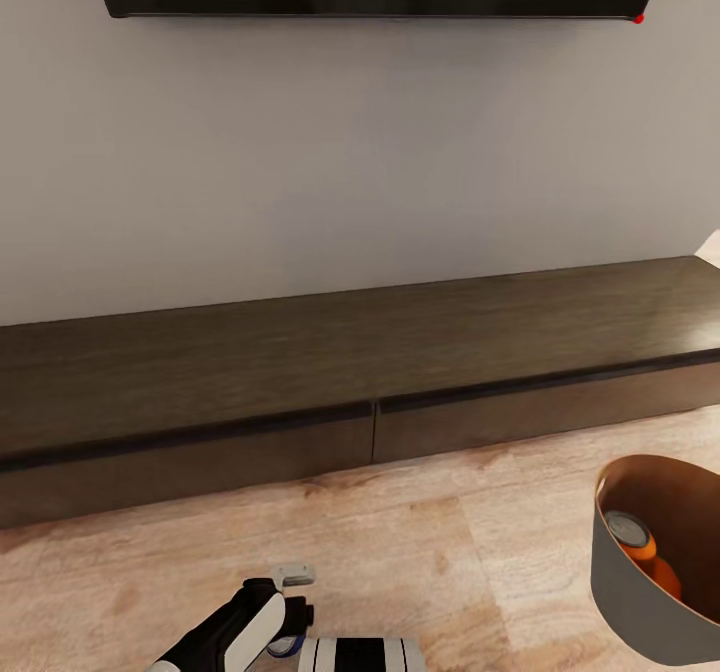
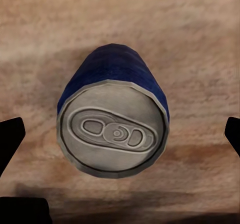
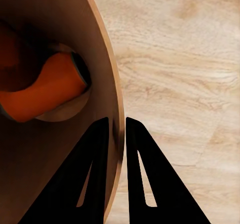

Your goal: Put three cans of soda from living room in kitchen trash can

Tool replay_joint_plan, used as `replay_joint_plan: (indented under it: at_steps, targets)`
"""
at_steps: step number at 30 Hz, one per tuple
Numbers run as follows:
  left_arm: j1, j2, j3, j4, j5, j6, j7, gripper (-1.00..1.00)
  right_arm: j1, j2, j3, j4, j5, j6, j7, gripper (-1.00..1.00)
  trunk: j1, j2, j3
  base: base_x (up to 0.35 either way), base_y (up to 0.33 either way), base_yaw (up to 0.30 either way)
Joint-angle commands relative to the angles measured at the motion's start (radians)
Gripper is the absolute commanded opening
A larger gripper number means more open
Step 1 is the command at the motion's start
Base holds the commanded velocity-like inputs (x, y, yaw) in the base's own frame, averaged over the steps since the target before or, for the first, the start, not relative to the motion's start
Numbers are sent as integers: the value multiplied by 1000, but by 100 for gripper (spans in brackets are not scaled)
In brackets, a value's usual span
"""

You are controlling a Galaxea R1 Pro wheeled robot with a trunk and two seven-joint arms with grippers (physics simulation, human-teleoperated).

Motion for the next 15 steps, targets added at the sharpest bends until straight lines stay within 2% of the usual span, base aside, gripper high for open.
replay_joint_plan:
  at_steps: [1, 6, 13, 15]
  targets:
    - [0, 0, 0, 0, 0, -7, 0, 100, -1, 0, 0, 0, -8, 8, 5, -100, 0, 0, 0, 0, 0, 0]
    - [-1, 1, 0, 0, 1, -25, 0, 100, -1, 0, 0, 0, -8, 8, 5, -100, 0, 0, 0, 0, 0, 0]
    - [-15, 1, 0, 2, 0, -31, -3, 100, -1, 1, 0, -12, -8, 8, 5, -100, 3, -2, -27, 0, 0, 0]
    - [-16, 1, 0, 2, 0, -34, -3, 100, -1, 1, 0, -15, -8, 8, 5, -100, 3, -2, -27, 0, 0, 0]
